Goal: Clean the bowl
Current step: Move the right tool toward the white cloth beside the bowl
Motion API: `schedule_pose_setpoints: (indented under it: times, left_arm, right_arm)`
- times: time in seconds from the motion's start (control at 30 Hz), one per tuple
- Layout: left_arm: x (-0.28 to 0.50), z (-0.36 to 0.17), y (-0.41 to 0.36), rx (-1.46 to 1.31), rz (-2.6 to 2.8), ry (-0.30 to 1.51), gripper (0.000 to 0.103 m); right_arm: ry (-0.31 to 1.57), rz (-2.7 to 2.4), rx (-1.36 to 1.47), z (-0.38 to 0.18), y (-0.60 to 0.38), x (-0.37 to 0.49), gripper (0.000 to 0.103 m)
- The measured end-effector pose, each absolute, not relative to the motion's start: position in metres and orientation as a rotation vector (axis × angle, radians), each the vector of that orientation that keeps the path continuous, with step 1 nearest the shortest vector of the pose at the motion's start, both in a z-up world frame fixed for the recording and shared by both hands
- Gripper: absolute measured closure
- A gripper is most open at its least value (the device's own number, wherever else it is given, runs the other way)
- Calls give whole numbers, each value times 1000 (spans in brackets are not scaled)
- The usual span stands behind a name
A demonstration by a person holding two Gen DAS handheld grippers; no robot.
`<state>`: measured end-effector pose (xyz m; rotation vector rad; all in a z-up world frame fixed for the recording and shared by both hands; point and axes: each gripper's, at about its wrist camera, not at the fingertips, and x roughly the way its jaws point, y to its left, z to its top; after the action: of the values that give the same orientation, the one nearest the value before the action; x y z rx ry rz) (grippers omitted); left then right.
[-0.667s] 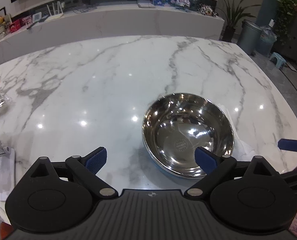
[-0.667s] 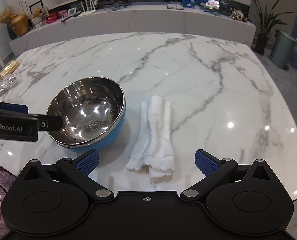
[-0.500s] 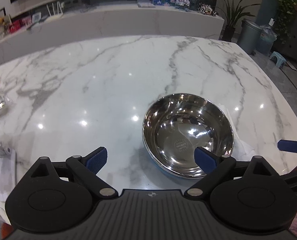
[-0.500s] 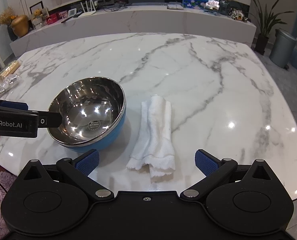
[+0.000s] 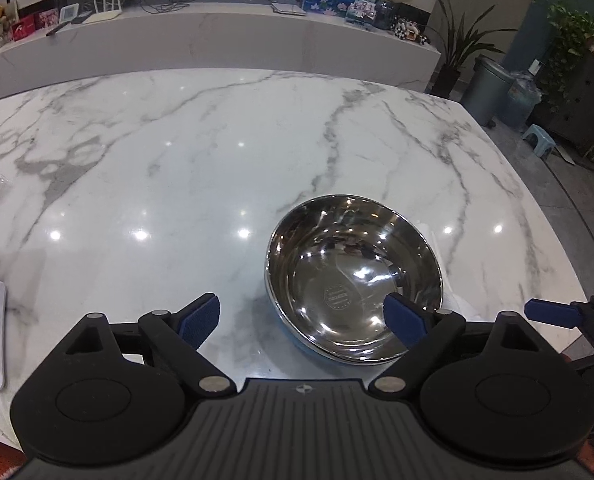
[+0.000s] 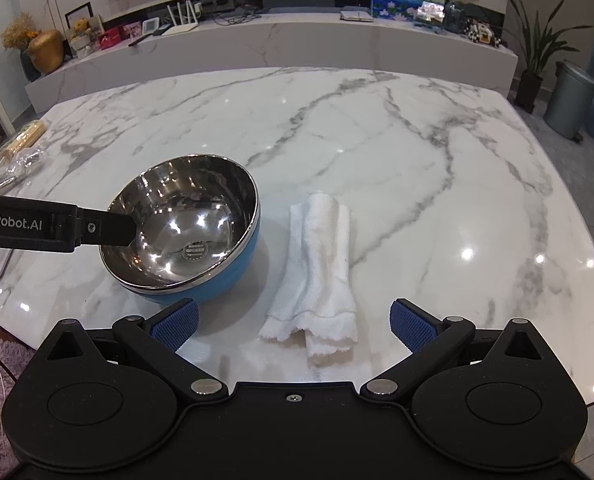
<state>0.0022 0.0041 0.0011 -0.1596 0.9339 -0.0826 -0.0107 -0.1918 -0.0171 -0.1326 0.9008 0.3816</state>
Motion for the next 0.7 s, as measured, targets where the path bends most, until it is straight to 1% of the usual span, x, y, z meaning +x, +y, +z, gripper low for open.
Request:
schedule_pose_setpoints:
  times: [0.2, 0.7]
  left_arm:
    - [-2, 8, 2, -129, -95, 853, 13]
    - [0, 5, 4, -112, -69, 894, 13]
  right_arm:
    - [903, 379, -143, -18, -187, -22, 1]
    - [904, 391, -149, -18, -179, -35, 1]
